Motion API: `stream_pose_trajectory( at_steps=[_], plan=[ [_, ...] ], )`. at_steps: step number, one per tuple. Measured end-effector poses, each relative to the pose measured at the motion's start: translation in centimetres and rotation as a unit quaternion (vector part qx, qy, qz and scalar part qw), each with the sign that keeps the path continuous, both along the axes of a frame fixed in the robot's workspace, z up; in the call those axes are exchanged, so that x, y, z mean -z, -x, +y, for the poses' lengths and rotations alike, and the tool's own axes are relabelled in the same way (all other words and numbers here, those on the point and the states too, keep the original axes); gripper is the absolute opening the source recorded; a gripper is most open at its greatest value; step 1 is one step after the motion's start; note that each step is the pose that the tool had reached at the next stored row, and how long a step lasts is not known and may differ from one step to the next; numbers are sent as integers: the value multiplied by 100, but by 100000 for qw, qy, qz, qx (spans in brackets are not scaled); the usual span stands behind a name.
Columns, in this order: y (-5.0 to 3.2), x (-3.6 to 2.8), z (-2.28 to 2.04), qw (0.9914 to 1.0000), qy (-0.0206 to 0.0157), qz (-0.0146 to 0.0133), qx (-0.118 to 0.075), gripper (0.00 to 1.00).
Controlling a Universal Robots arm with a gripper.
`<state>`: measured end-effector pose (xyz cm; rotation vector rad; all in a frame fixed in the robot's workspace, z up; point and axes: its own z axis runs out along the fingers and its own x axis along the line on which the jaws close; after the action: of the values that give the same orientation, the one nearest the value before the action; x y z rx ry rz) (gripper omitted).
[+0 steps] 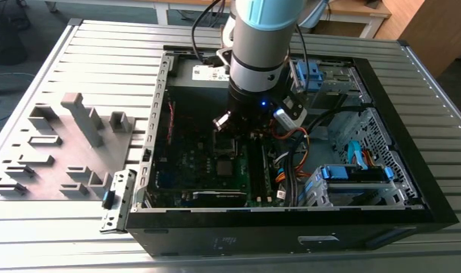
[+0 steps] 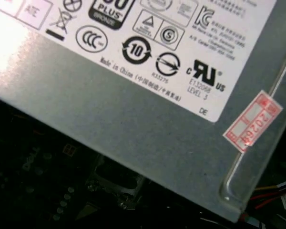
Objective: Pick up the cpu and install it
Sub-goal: 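Close the cpu cover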
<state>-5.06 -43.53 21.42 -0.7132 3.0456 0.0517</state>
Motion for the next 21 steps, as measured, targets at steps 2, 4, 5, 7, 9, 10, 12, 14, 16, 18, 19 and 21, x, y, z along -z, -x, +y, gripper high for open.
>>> stream_pose_trajectory(
  at_steps=[2, 4, 5, 7, 9, 10, 12, 14, 16, 18, 19, 21],
  plan=[
    [-5, 6, 22, 100000, -10, -4, 2, 12],
    [-7, 12, 51, 100000, -15, -4, -22, 12],
    [-7, 17, 66, 100000, -13, -5, -51, 12],
    [-7, 29, 91, 100000, -13, -5, -141, 12],
    [-7, 45, 110, 100000, -16, -4, -258, 12],
    [-7, 56, 117, 99999, -21, -9, -336, 12],
    [-7, 73, 126, 99999, -15, -4, -482, 12],
    [-4, 92, 137, 99998, 3, 0, -603, 12],
    [-2, 105, 152, 99997, 27, 11, -718, 12],
    [-1, 115, 165, 99997, 8, 3, -829, 12],
    [-2, 117, 172, 99996, -4, -1, -880, 12],
    [-2, 117, 174, 99995, 0, 1, -955, 12]
  ],
)
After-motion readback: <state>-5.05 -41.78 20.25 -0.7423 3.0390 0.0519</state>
